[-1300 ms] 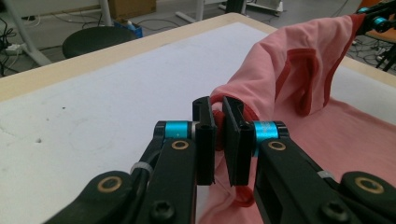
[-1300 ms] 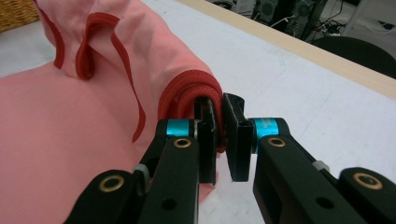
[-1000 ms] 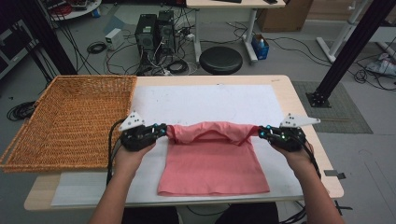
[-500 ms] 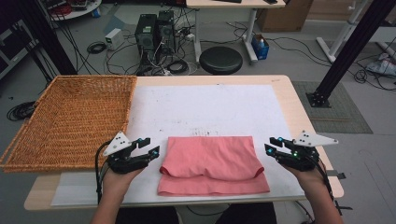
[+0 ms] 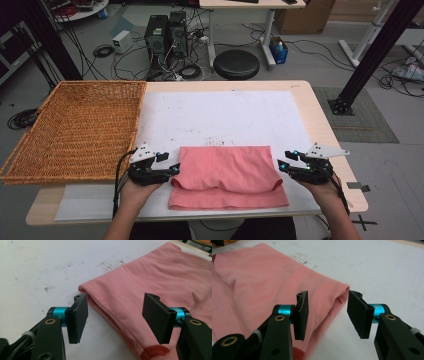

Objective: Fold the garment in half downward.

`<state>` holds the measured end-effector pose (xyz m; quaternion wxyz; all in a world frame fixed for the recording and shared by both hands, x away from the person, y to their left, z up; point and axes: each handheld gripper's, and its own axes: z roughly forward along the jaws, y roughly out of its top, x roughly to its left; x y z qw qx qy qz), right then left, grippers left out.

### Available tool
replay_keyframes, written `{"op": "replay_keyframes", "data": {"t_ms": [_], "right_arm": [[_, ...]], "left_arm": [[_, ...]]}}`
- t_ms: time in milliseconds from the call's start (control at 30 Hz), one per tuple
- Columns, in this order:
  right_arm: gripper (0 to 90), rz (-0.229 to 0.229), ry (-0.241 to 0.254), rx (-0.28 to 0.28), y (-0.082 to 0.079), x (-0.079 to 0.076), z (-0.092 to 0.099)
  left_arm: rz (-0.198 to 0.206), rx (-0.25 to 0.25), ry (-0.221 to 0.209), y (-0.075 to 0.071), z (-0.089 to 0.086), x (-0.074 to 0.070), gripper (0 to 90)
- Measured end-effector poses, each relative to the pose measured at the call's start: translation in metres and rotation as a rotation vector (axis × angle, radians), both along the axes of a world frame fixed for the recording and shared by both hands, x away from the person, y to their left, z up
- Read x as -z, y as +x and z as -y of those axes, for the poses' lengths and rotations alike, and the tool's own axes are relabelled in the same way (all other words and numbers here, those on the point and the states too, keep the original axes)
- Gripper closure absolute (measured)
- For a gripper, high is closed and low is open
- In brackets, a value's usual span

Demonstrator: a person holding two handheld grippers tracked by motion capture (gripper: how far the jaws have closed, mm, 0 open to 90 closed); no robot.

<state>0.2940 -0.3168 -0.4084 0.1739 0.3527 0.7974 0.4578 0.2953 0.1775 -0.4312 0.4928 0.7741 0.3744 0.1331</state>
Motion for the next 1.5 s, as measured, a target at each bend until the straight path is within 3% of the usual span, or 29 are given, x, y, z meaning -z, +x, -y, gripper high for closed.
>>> {"op": "replay_keyframes", "data": {"t_ms": [233, 433, 600, 667, 767, 933, 1200, 1500], "right_arm": [[50.3, -0.062, -0.019, -0.051, -0.01, 0.014, -0.002], [55.1, -0.124, -0.056, -0.094, -0.013, 0.022, -0.006], [61.5, -0.182, -0.109, -0.116, -0.014, 0.03, -0.011], [69.5, -0.198, -0.116, -0.129, -0.013, 0.032, -0.013], [81.5, -0.196, -0.13, -0.147, -0.013, 0.03, -0.015], [84.8, -0.185, -0.143, -0.16, -0.012, 0.025, -0.018], [85.5, -0.17, -0.121, -0.169, -0.017, 0.017, -0.015], [86.0, -0.175, -0.104, -0.174, -0.033, 0.012, -0.004]], "left_arm": [[-0.047, 0.049, 0.005, -0.007, 0.002, 0.013, 34.5], [-0.091, 0.086, 0.064, -0.008, 0.006, 0.015, 33.8], [-0.114, 0.106, 0.102, -0.008, 0.009, 0.018, 42.5], [-0.121, 0.132, 0.115, -0.008, 0.012, 0.019, 50.7], [-0.117, 0.162, 0.138, -0.008, 0.015, 0.018, 64.5], [-0.092, 0.189, 0.143, -0.007, 0.015, 0.012, 78.2], [-0.061, 0.222, 0.111, -0.009, 0.01, 0.002, 81.9], [-0.045, 0.252, 0.071, -0.023, 0.003, -0.005, 82.3]]}}
